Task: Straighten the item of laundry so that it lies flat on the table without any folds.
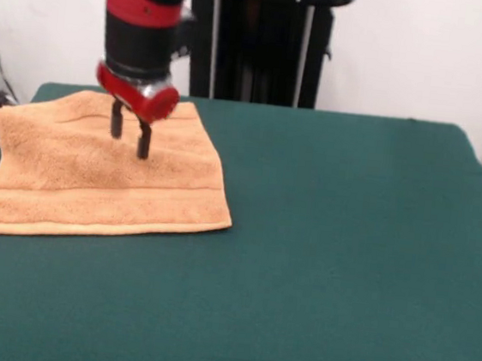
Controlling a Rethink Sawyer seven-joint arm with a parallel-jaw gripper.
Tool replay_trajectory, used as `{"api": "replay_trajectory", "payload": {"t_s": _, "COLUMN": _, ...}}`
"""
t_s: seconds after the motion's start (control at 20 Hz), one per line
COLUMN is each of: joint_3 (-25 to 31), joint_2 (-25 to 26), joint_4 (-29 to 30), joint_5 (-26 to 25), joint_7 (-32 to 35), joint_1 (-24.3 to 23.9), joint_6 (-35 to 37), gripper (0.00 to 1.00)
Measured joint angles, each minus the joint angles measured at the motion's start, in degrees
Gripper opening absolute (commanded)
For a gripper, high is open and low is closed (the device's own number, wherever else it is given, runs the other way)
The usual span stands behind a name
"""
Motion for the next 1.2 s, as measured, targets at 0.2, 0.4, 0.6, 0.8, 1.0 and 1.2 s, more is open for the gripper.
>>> {"api": "replay_trajectory", "payload": {"t_s": 0.2, "joint_3": -1.1, "joint_2": 3.7, "joint_4": -1.6, "joint_5": 3.4, "joint_7": 0.9, "joint_1": 2.3, "joint_6": -1.9, "gripper": 1.00}}
{"api": "replay_trajectory", "payload": {"t_s": 0.4, "joint_3": -2.5, "joint_2": 6.4, "joint_4": -2.9, "joint_5": 6.2, "joint_7": 1.4, "joint_1": 4.3, "joint_6": -3.5, "gripper": 1.00}}
{"api": "replay_trajectory", "payload": {"t_s": 0.6, "joint_3": -2.9, "joint_2": 9.0, "joint_4": -3.9, "joint_5": 9.0, "joint_7": 2.3, "joint_1": 5.5, "joint_6": -6.1, "gripper": 1.00}}
{"api": "replay_trajectory", "payload": {"t_s": 0.8, "joint_3": -4.7, "joint_2": 9.8, "joint_4": -4.2, "joint_5": 11.5, "joint_7": 2.4, "joint_1": 7.4, "joint_6": -6.8, "gripper": 1.00}}
{"api": "replay_trajectory", "payload": {"t_s": 1.0, "joint_3": -6.5, "joint_2": 10.5, "joint_4": -4.6, "joint_5": 13.4, "joint_7": 2.4, "joint_1": 9.3, "joint_6": -6.9, "gripper": 1.00}}
{"api": "replay_trajectory", "payload": {"t_s": 1.2, "joint_3": -8.0, "joint_2": 11.3, "joint_4": -4.8, "joint_5": 14.8, "joint_7": 2.4, "joint_1": 10.9, "joint_6": -7.8, "gripper": 1.00}}
